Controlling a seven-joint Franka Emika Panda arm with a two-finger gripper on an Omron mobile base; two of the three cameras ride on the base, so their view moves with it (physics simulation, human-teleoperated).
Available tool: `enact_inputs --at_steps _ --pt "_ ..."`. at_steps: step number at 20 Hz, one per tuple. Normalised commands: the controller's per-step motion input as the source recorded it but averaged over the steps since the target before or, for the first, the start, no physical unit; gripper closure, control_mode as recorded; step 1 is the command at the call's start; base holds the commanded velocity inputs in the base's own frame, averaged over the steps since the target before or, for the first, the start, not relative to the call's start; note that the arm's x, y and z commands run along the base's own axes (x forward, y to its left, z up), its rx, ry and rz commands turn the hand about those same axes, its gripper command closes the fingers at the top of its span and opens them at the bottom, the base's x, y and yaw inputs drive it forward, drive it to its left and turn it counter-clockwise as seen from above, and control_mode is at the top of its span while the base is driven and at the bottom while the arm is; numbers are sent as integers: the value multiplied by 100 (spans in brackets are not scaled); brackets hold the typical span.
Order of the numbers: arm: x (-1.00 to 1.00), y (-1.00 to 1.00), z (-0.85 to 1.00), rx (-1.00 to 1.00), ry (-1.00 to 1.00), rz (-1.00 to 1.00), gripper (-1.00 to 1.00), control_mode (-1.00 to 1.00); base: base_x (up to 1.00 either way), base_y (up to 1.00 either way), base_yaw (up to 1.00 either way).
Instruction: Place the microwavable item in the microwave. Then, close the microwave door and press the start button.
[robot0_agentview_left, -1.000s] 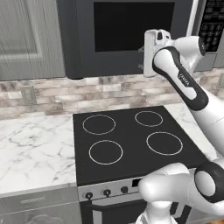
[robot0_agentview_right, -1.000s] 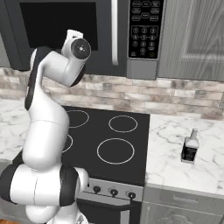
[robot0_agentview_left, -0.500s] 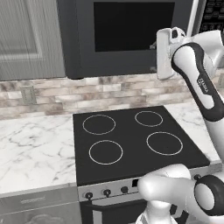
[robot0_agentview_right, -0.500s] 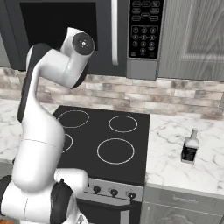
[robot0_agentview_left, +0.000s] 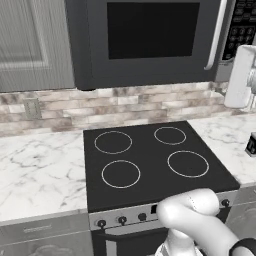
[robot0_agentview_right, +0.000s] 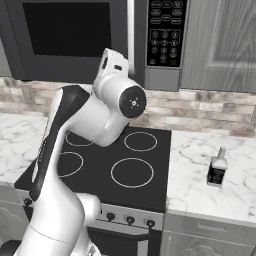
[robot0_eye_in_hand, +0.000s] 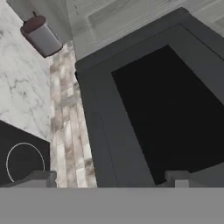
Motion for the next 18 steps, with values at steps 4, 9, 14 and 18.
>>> enact_inputs --at_steps 4,9,14,18 --pt "-23 -100 0 16 -2 -14 -100 -100 0 0 0" --pt "9 -99 0 9 0 -6 -100 -100 0 0 0" --pt "28 -82 0 7 0 0 -100 -100 0 0 0" --pt "38 -43 0 6 0 0 -100 -100 0 0 0"
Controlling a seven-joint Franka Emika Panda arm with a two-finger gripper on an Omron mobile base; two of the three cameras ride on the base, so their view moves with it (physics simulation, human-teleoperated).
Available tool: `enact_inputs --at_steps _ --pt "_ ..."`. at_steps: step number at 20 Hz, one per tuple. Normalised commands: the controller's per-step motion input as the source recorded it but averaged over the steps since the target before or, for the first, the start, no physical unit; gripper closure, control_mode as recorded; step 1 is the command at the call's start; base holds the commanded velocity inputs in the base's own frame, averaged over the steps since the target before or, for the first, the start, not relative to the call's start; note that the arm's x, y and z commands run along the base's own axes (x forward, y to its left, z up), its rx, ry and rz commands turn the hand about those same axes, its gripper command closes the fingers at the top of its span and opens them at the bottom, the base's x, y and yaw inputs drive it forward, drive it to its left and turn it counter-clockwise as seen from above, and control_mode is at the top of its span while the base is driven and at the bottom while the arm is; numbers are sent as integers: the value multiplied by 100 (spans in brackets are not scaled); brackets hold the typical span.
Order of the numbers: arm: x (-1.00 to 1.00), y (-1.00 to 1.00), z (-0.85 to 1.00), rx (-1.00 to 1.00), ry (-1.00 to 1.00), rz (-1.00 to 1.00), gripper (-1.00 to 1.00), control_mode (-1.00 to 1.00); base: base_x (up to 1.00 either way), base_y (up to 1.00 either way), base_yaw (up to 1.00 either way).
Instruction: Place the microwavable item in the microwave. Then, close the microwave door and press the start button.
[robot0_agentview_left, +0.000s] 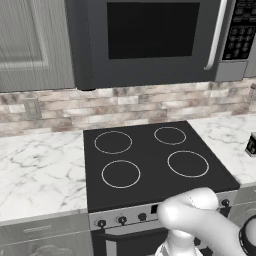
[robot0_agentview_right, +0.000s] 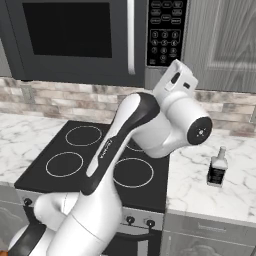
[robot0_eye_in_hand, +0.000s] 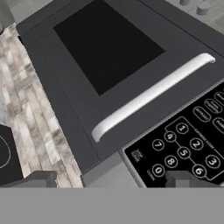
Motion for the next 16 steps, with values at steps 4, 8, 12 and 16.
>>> enact_inputs --at_steps 4,8,12,16 --pt "39 -17 0 3 0 0 -100 -100 0 0 0" --pt "30 -1 -5 1 0 0 -100 -100 0 0 0" --pt "26 0 -18 0 0 0 -100 -100 0 0 0" --pt "27 1 -20 0 0 0 -100 -100 0 0 0"
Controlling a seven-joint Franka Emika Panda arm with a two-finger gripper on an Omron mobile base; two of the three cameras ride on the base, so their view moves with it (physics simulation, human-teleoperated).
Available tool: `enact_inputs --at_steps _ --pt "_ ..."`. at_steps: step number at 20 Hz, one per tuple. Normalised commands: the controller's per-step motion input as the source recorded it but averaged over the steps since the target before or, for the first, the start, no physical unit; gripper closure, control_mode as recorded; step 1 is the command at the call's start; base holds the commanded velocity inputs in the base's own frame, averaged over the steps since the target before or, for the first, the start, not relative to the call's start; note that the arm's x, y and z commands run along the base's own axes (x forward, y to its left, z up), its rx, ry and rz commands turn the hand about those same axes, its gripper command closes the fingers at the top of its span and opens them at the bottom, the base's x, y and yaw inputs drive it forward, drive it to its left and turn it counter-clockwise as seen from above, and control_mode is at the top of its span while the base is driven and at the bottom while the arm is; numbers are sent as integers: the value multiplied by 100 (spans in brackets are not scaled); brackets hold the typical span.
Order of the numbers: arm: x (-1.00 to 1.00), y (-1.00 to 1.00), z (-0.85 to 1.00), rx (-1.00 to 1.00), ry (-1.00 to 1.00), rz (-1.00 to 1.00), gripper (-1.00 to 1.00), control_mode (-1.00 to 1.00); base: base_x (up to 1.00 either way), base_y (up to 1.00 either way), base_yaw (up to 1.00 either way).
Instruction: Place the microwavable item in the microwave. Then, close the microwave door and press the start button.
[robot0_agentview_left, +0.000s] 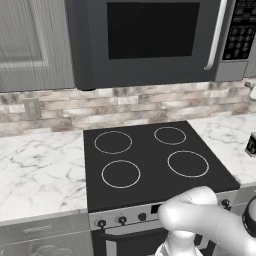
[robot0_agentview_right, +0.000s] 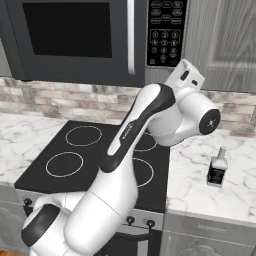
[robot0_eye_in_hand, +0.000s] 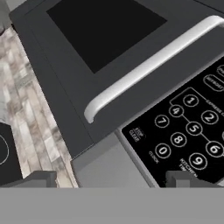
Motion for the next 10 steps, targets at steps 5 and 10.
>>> enact_inputs --at_steps 5,10 --pt "36 0 -2 0 0 0 -100 -100 0 0 0" --pt "30 0 11 0 0 0 -100 -100 0 0 0"
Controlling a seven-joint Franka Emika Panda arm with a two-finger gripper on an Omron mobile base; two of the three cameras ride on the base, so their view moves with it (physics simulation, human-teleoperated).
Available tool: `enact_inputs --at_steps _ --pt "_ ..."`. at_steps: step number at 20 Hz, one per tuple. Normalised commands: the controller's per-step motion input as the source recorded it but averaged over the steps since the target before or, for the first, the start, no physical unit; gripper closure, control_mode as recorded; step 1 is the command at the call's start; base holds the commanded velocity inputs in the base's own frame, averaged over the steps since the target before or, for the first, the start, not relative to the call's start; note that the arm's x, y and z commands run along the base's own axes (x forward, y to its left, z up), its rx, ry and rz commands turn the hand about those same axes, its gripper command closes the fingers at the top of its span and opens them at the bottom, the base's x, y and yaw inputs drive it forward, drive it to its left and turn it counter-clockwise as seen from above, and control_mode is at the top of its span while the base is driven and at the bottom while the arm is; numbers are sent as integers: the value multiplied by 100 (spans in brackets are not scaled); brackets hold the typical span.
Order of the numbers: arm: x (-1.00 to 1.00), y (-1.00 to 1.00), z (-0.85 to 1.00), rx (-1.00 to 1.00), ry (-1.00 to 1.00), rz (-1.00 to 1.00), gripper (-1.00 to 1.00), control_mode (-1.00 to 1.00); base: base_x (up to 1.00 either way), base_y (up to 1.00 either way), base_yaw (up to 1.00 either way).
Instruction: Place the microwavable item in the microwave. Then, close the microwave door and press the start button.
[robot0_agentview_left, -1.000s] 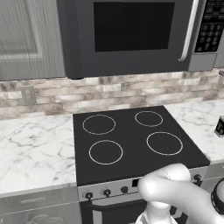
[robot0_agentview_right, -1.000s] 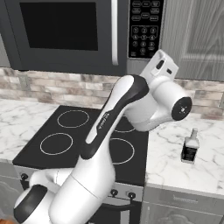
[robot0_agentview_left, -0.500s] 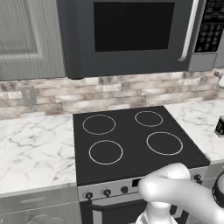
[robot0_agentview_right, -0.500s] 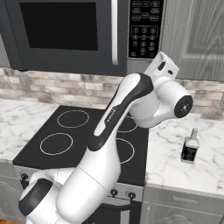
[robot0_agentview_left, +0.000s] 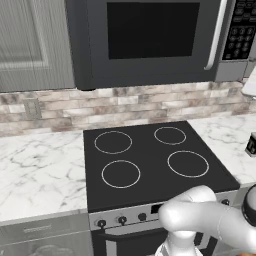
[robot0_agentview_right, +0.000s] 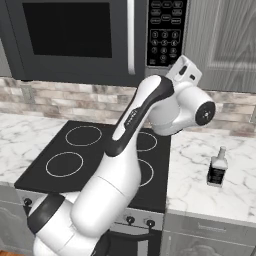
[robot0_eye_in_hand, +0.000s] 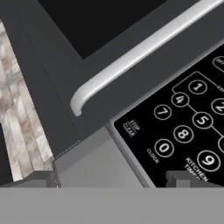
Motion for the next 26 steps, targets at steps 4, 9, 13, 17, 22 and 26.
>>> enact_inputs --at_steps 4,9,13,17,22,26 --pt "26 -2 0 0 0 0 -100 -100 0 0 0" --pt "12 -14 0 0 1 0 -100 -100 0 0 0" --pt "30 -10 0 0 4 0 -100 -100 0 0 0" --pt "35 -4 0 0 3 0 -100 -100 0 0 0" --pt "44 0 0 0 4 0 -100 -100 0 0 0" --pt "36 0 -9 0 4 0 -100 -100 0 0 0"
